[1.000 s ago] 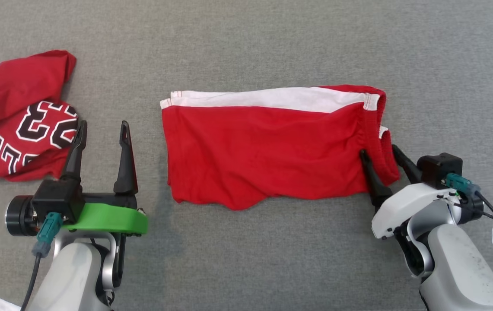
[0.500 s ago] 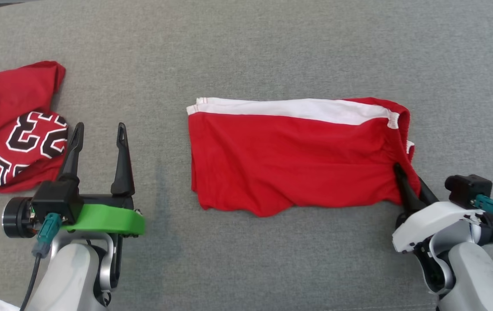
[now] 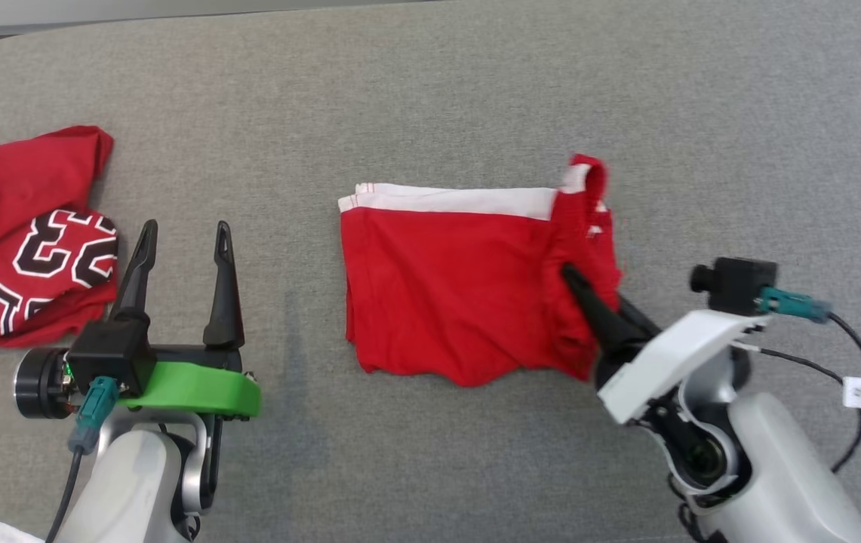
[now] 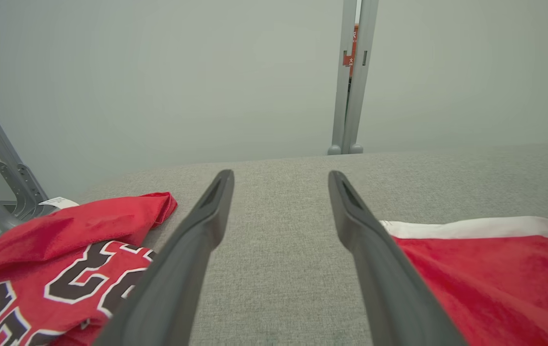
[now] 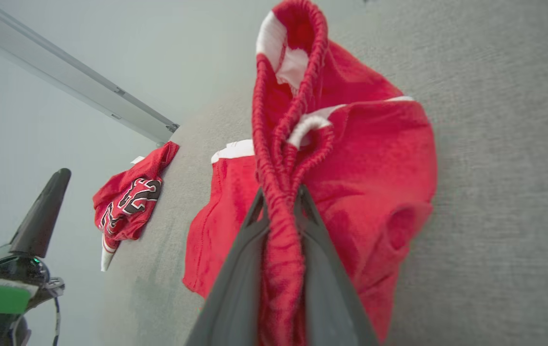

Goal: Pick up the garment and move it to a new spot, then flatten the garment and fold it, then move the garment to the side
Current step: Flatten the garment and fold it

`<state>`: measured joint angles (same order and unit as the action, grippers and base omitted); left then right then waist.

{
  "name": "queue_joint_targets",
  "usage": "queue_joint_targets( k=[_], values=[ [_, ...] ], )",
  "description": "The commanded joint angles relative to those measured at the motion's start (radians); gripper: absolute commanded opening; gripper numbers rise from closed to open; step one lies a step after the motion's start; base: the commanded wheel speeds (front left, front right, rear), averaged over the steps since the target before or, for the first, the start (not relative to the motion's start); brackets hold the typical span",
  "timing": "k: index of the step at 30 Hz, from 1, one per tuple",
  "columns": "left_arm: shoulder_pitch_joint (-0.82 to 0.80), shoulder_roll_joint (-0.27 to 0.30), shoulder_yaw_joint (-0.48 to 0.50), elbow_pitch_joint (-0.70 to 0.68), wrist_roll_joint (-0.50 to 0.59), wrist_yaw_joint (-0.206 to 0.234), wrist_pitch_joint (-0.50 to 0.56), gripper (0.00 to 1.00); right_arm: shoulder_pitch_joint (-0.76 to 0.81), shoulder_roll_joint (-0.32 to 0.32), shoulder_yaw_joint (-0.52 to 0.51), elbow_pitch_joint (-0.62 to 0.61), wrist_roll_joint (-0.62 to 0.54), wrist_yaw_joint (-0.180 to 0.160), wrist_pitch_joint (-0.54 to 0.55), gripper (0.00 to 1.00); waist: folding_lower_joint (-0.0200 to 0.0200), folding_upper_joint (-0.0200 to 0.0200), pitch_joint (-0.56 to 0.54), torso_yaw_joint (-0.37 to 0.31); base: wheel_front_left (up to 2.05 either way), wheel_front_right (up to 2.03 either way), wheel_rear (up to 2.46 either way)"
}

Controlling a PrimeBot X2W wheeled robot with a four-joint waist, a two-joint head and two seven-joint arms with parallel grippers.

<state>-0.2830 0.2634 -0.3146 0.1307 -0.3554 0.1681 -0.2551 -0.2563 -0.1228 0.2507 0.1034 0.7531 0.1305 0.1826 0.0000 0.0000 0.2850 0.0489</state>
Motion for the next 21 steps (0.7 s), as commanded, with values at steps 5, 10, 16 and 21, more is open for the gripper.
queue_joint_targets(
  k=[5,10,16,21],
  values=[
    [-0.017,-0.012,-0.008,0.002,-0.002,-0.001,0.000,1.00,-0.076,0.039,0.108,0.025,0.056,0.000,0.029,0.00,0.0000,0.0000,0.015,0.049,0.00,0.00,0.00],
    [-0.032,-0.029,-0.019,0.010,-0.005,-0.005,-0.003,1.00,-0.154,0.057,0.205,0.124,0.042,0.000,-0.014,0.00,0.0000,0.0000,0.038,0.098,0.00,0.00,0.00],
    [-0.048,-0.046,-0.019,0.022,-0.007,-0.014,-0.008,1.00,-0.237,0.066,0.280,0.263,0.047,0.000,-0.095,0.00,0.0000,0.0000,0.063,0.134,0.00,0.00,0.00],
    [-0.050,-0.055,-0.017,0.032,-0.003,-0.018,-0.011,1.00,-0.286,0.069,0.335,0.329,0.036,0.000,-0.179,1.00,0.0000,0.0000,0.066,0.138,0.00,0.00,0.00]
  ],
)
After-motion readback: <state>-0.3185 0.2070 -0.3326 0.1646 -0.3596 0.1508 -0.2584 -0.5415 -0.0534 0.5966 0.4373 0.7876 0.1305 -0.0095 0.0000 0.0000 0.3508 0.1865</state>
